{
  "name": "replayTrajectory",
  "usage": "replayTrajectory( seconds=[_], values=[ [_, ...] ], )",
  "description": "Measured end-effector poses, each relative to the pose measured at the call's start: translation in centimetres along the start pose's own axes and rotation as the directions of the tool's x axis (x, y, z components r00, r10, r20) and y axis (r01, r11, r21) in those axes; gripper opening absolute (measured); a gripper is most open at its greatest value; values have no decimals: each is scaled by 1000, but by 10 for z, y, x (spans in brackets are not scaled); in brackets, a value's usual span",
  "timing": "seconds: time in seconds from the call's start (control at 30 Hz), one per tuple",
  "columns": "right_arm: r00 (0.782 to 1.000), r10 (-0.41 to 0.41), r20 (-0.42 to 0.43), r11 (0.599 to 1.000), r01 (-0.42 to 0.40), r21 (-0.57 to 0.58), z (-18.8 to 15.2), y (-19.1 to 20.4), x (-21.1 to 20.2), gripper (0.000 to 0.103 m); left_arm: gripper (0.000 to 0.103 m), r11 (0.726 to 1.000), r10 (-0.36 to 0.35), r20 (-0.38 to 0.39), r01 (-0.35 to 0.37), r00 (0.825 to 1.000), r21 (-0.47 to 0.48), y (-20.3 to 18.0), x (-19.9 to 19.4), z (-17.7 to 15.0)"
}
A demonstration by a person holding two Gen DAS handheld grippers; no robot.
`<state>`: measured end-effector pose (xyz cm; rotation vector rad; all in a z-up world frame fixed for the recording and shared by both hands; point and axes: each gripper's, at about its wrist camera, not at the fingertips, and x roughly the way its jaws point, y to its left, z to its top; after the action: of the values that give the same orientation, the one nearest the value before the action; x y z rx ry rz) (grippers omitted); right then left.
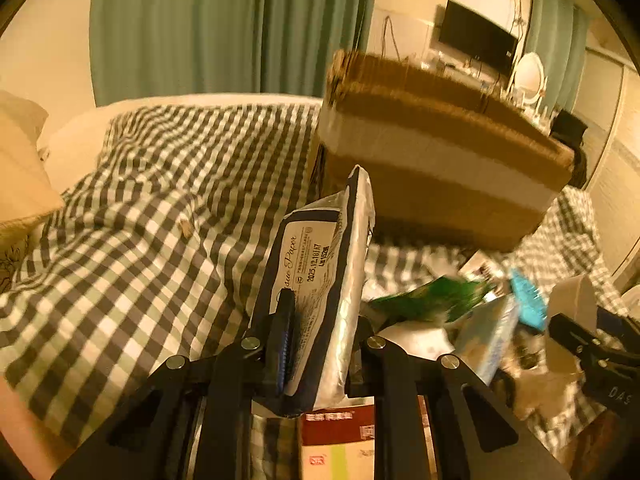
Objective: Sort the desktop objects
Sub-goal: 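Grasp the white packet with the left gripper while the right grasps the tape roll, then carry the packet and tape roll into the cardboard box and release both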
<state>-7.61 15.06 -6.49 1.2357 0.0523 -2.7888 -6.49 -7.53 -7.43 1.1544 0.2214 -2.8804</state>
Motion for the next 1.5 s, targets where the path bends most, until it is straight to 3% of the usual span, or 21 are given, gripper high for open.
replayTrajectory(
  seconds=[0.47,0.7,0.9,1.2,1.5],
  values=[
    [982,68,177,997,-73,24,30,5,-82,82,18,992,-118,167,110,979,55,-38,-83,37],
    [963,84,257,996,-87,0,54,9,-123,82,18,983,-178,198,164,964,87,-60,-109,63],
    [947,94,309,996,-89,-28,79,11,-146,82,18,979,-186,212,162,959,125,-72,-123,90],
    [931,110,348,994,-99,-50,118,13,-149,82,18,973,-194,229,158,954,167,-77,-121,134],
    [938,110,328,994,-106,-32,162,-2,-105,82,18,965,-209,196,170,958,198,-84,-77,173]
  ],
)
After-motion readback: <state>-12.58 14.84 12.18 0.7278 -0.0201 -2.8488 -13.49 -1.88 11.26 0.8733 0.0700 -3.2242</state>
